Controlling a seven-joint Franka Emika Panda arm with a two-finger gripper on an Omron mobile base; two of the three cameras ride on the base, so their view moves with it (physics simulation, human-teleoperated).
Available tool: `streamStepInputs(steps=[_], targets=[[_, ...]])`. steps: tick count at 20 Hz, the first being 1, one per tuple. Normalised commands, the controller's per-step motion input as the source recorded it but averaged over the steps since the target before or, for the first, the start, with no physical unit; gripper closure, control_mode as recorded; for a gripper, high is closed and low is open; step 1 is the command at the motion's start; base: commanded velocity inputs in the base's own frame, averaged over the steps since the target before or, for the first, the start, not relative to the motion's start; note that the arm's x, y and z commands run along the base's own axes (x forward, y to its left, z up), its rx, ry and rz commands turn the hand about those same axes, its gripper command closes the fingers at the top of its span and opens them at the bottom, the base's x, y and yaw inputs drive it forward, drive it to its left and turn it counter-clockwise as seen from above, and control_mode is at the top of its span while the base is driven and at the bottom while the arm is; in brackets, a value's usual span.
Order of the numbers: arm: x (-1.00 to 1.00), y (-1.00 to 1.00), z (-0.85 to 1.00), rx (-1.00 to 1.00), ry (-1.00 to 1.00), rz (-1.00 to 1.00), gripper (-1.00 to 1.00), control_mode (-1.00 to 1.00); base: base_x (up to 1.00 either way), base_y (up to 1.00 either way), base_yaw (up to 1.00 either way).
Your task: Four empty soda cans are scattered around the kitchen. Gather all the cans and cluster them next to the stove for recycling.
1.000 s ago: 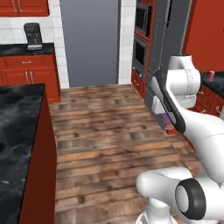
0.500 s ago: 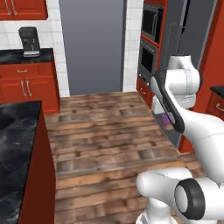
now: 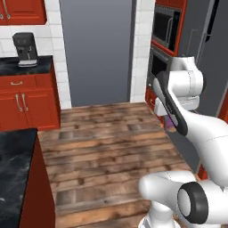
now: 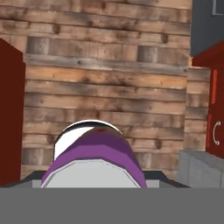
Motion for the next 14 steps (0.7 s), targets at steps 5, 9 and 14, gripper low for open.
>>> streamStepInputs(steps=[5,9,14], targets=[[0.00,0.00,0.00,0.00,0.00,0.00,1.00,1.00,1.00,0.00,0.00],[0.00,0.00,0.00,0.00,0.00,0.00,1.00,1.00,1.00,0.01,0.00],[0.00,0.00,0.00,0.00,0.00,0.00,1.00,1.00,1.00,0.05,0.00]])
